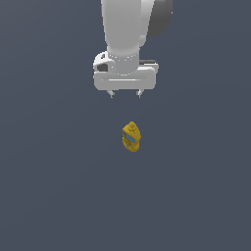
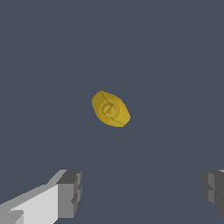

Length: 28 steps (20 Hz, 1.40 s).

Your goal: Pick up the object and move it to a goal position.

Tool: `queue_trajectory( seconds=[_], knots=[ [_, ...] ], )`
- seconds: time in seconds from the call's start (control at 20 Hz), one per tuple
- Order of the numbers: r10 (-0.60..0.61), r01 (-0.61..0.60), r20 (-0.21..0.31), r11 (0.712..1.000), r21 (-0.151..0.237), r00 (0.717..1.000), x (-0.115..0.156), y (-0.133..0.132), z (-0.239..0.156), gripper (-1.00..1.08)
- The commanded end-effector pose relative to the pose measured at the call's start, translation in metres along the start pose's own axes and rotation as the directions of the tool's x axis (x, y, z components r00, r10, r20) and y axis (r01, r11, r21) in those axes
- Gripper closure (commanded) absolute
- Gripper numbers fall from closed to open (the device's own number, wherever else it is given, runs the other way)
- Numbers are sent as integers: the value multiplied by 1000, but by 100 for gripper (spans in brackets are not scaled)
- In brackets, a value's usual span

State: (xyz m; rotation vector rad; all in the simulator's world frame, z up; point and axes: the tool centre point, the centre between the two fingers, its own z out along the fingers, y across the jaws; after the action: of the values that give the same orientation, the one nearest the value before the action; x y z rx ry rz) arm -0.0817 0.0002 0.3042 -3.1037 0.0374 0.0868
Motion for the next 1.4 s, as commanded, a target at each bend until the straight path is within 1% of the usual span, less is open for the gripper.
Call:
queue_trajectory(
  seconds=[0.0, 0.15, 0.5, 0.75, 1.05, 1.35],
  knots=[
    [0, 0, 0, 1000, 0, 1000, 0, 0, 0, -92],
    [1, -1, -3, 1000, 4, 1000, 1, 2, -1, -92],
    [23, -22, -21, 999, 27, 1000, 7, 14, -8, -92],
    [17, -16, -21, 1000, 26, 1000, 7, 13, -7, -92],
    [-36, 37, -24, 999, 19, 999, 11, 11, -1, -92],
    [-144, 144, -28, 990, 4, 989, 17, 7, 11, -92]
  ],
)
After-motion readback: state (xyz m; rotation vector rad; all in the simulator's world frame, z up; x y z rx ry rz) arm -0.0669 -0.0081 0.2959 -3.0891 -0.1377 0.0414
